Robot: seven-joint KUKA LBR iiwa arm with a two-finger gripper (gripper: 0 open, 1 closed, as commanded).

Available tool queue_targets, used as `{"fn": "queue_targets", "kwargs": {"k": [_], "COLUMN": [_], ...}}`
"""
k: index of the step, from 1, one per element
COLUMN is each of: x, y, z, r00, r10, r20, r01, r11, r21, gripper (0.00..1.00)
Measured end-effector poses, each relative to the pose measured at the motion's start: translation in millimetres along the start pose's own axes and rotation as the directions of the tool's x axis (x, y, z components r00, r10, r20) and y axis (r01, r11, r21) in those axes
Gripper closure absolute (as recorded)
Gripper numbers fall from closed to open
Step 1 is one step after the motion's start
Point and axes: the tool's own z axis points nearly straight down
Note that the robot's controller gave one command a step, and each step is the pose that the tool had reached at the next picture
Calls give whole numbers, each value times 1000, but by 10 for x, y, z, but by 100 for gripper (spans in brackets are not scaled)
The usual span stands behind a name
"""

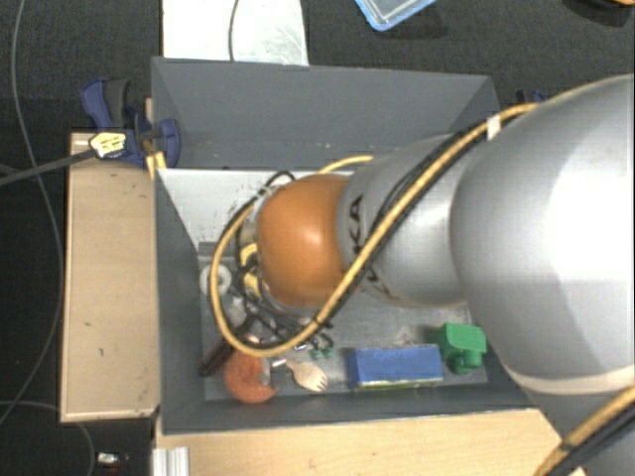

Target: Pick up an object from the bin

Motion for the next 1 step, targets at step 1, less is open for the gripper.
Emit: {"fn": "queue_targets", "kwargs": {"k": [1], "x": [109], "y": [-62], "z": [219], "r00": [1000], "r10": [-2], "r20": [4], "r01": [2], "r11": [1000], "r21": [1], "gripper": [0]}}
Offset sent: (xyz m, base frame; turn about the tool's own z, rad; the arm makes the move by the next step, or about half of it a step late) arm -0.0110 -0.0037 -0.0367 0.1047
